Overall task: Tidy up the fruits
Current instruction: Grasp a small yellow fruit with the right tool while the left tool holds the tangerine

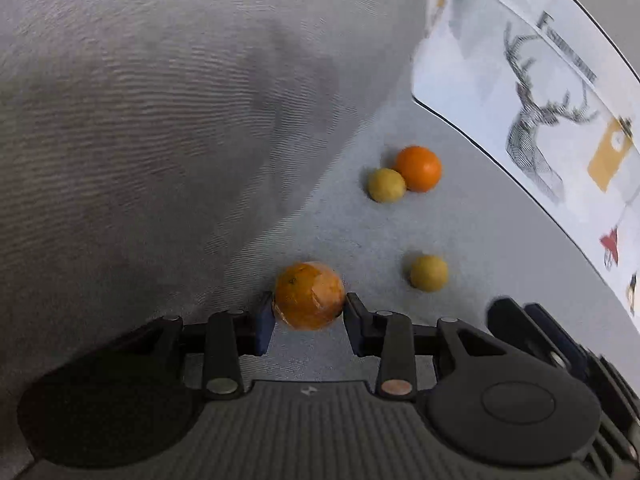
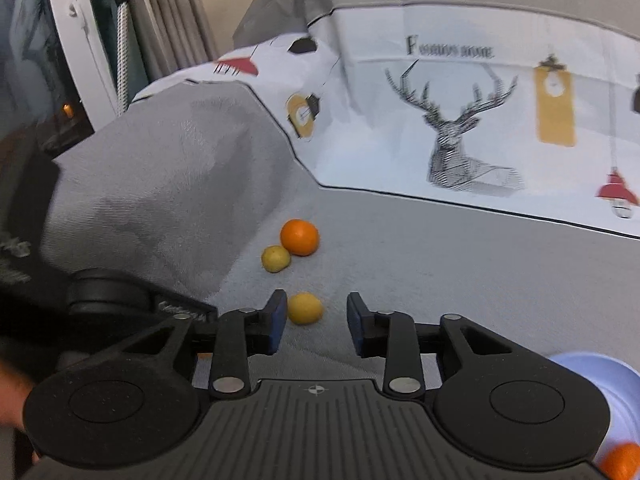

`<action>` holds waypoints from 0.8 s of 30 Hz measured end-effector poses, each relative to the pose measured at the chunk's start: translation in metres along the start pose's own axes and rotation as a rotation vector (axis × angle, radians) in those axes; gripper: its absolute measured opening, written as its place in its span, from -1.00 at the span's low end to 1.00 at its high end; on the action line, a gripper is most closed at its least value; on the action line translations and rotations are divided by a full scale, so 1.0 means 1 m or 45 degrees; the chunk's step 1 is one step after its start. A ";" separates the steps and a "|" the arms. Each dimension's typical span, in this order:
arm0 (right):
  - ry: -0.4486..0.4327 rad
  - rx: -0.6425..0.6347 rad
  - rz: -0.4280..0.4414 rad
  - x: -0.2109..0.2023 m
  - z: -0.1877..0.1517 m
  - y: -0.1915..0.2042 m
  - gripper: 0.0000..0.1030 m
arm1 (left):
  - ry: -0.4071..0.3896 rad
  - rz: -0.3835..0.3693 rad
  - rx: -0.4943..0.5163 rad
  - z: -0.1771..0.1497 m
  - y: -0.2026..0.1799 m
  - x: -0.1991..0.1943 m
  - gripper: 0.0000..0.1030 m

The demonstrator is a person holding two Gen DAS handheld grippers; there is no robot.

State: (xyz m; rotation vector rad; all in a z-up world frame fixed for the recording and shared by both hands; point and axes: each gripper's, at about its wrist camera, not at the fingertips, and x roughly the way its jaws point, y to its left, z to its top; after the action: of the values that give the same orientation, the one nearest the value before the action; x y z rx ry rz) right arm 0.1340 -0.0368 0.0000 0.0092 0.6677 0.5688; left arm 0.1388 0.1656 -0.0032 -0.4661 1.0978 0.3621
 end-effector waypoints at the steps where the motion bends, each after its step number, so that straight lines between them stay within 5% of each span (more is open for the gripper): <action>1: 0.013 0.001 0.019 0.007 0.002 0.000 -0.23 | -0.002 0.004 -0.009 0.000 0.000 0.000 -0.21; 13: 0.177 0.045 0.161 0.074 0.012 -0.013 -0.18 | -0.008 0.032 -0.034 0.005 0.005 0.002 -0.21; 20: 0.215 -0.064 0.125 0.082 0.007 -0.005 -0.20 | -0.011 0.035 -0.027 0.004 0.002 0.004 -0.21; 24: 0.208 -0.174 0.111 0.082 0.004 0.007 -0.43 | -0.005 0.042 -0.021 0.005 0.000 0.005 -0.21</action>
State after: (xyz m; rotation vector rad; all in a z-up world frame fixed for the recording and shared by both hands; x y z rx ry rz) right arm 0.1858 0.0113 -0.0432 -0.1376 0.7891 0.7036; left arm 0.1447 0.1689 -0.0060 -0.4618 1.1002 0.4011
